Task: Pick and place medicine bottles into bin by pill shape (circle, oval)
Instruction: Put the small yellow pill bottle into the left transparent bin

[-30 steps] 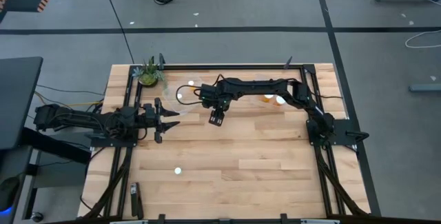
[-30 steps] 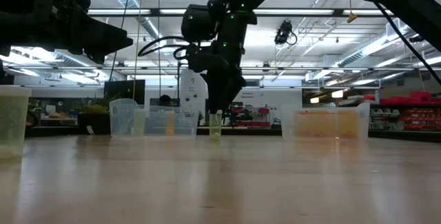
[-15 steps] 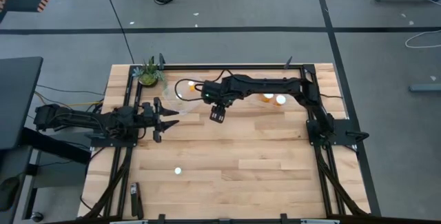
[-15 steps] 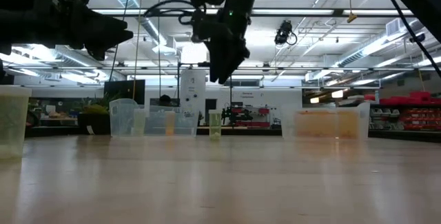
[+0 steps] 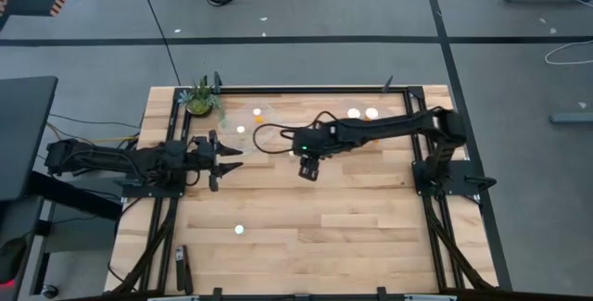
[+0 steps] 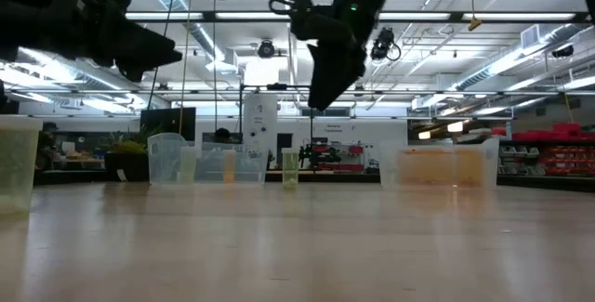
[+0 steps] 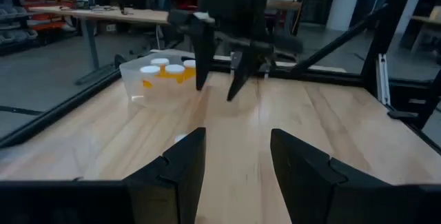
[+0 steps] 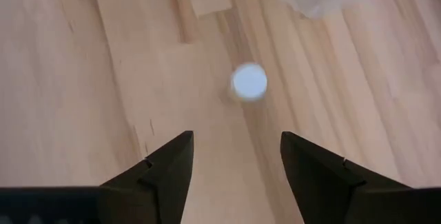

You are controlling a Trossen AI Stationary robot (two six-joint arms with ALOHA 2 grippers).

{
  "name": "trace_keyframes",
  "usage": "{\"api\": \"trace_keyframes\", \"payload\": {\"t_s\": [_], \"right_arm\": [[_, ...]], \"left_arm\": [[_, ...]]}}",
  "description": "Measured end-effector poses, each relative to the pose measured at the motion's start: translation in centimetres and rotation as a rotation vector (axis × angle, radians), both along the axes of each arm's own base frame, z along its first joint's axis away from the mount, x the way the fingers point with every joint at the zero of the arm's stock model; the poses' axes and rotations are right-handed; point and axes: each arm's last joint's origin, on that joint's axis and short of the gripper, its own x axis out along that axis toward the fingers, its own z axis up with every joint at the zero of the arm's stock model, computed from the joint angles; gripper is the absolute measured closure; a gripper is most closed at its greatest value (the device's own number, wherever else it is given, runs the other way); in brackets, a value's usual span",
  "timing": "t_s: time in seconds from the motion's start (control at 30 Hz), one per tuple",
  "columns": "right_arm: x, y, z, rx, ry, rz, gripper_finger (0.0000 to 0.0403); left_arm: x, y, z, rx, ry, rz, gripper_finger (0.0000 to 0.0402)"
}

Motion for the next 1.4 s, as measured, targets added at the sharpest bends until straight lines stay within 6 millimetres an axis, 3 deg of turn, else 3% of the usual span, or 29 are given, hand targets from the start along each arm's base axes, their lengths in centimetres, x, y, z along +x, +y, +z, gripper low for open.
{"api": "trace_keyframes", "payload": {"t_s": [0.23,0.47,0.87,1.4], "right_arm": [[-4.0,0.5,-0.7,0.025,-0.121,-0.047,0.0177],[-8.0,2.0,-1.4,-0.001,-0.176,-0.072,0.0177],[-14.2,4.3,-0.3,-0.106,-0.351,-0.093,0.0177],[-17.5,6.5,0.9,-0.136,-0.446,0.047,0.0177]], "left_arm": [[2.0,0.1,2.1,0.037,0.119,0.003,0.023],[5.2,0.9,2.8,0.08,0.243,0.038,0.023],[11.4,3.4,2.0,0.012,0.484,-0.012,0.023],[19.5,4.7,1.2,-0.064,0.72,-0.049,0.0218]]}}
